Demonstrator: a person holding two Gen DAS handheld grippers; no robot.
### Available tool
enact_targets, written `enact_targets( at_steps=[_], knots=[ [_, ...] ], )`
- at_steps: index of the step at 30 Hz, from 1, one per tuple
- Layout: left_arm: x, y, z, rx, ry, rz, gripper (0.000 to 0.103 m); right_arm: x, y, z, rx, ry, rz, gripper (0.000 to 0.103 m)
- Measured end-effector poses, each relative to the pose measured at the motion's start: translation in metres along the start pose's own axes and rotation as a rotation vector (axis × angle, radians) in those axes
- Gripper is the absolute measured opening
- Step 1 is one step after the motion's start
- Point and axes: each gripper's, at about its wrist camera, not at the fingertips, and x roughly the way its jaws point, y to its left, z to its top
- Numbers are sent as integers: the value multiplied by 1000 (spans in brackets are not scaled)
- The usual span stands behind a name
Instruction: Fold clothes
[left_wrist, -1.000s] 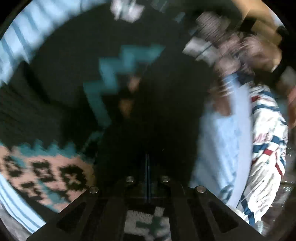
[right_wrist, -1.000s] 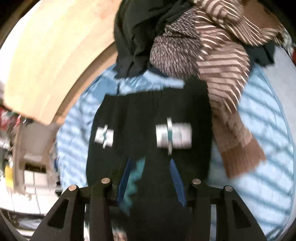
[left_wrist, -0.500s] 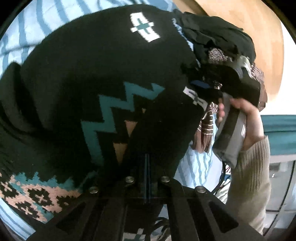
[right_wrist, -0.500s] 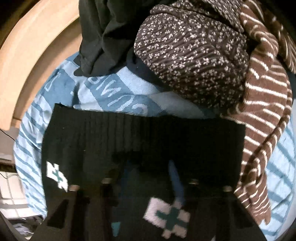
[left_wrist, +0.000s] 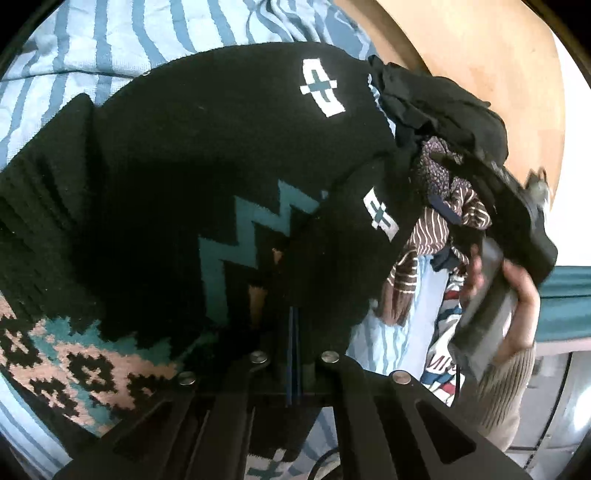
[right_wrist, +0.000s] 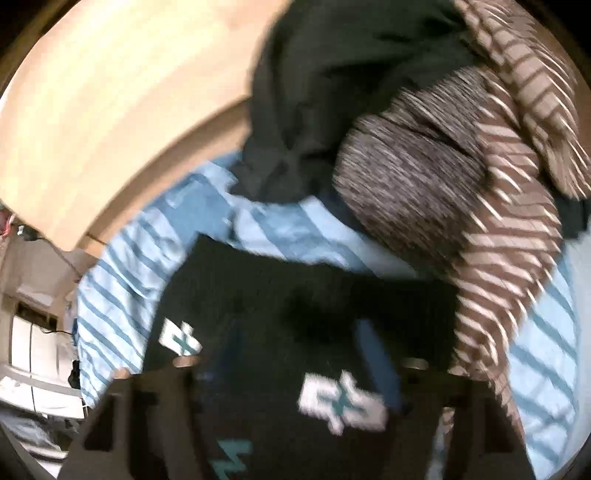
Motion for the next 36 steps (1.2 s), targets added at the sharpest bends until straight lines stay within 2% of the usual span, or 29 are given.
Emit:
enact_targets(
  at_steps=[1,2,3,5,8,11,13,14,16,18,20,22,24,25,27,30,34,36],
  knots=[
    [0,0,0,0,6,-1,4,-8,-11,-6,39,-16,33,65],
    [1,-1,0,2,11,0,6,-14,-20,-12,71,-27,56,53],
    [4,-5,-2,16,8,12,6,-19,-29,-17,93,-33,68,47],
    [10,-13,-8,48,1,39,6,-16,-40,-26,79,4,56,32],
    [14,-13,-18,76,-7,96,6,14,-47,-42,17,131,-11,28],
    [19,7,-22,10,6,66,5,47,-62,-58,71,204,-56,26],
    [13,19,-24,-36,-7,18,5,38,-58,-60,129,172,-46,33],
    [5,23,-25,-51,-24,-10,5,32,-52,-62,139,161,-26,45],
    [-23,29,-27,-39,-103,-47,5,15,-29,-66,113,150,47,50],
    [-50,37,-29,-18,-171,-71,5,4,1,-74,49,161,71,56],
    [-75,52,-30,-5,-236,-34,13,0,32,-84,-11,186,80,65],
    [-97,72,-22,-7,-289,45,45,6,57,-99,-15,230,105,65],
    [-115,89,-19,-4,-332,104,58,12,83,-114,-18,274,130,69],
    [-123,97,-17,-2,-351,126,58,17,98,-122,-19,297,134,70],
    [-134,111,-13,13,-359,156,60,29,123,-133,-5,334,140,70],
    [-133,125,-2,84,-302,232,66,44,154,-138,-4,365,144,70],
    [-114,136,11,188,-219,285,66,67,195,-134,-75,356,60,77],
    [-103,139,14,232,-180,311,66,82,209,-131,-100,355,-1,77]
  ],
)
